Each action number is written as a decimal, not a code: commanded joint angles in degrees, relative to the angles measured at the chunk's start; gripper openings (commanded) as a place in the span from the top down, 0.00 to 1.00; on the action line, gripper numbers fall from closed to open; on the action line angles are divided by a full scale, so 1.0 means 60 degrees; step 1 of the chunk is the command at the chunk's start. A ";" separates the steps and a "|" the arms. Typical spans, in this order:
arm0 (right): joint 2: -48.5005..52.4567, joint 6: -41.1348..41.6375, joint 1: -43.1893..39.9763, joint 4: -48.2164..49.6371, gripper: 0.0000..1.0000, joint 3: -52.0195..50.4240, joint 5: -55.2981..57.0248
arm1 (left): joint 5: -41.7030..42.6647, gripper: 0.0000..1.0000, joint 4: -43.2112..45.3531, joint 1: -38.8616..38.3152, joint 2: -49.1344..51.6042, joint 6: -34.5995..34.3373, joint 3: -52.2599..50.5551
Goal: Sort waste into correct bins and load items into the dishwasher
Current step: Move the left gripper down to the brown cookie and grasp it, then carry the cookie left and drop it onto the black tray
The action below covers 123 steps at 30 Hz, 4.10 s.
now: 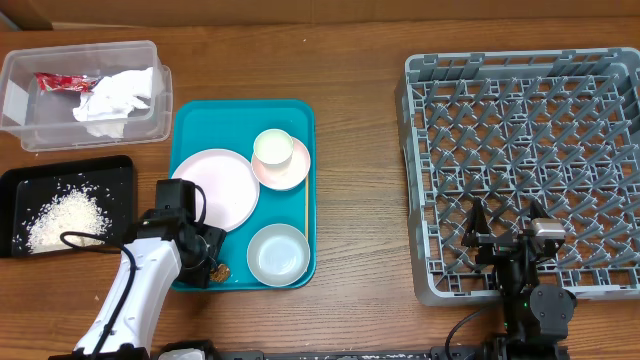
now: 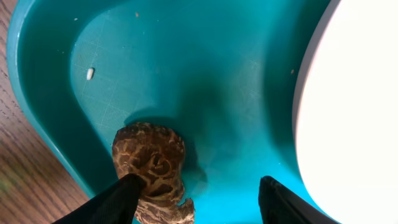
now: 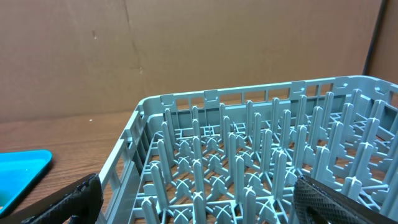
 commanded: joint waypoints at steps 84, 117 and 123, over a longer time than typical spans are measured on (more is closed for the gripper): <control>-0.0095 -0.0004 -0.0018 0.0055 0.00 -0.0102 0.0091 | -0.0157 0.36 0.0255 0.0033 0.0390 0.0109 -0.0477; -0.0095 -0.0004 -0.0018 0.0055 0.00 -0.0102 0.0091 | -0.0805 0.78 -0.1140 0.0066 0.0386 0.1096 0.2484; -0.0095 0.0000 -0.0018 0.0055 0.00 -0.0102 0.0091 | -0.1745 0.78 -0.0965 0.0368 0.0386 0.1173 0.3537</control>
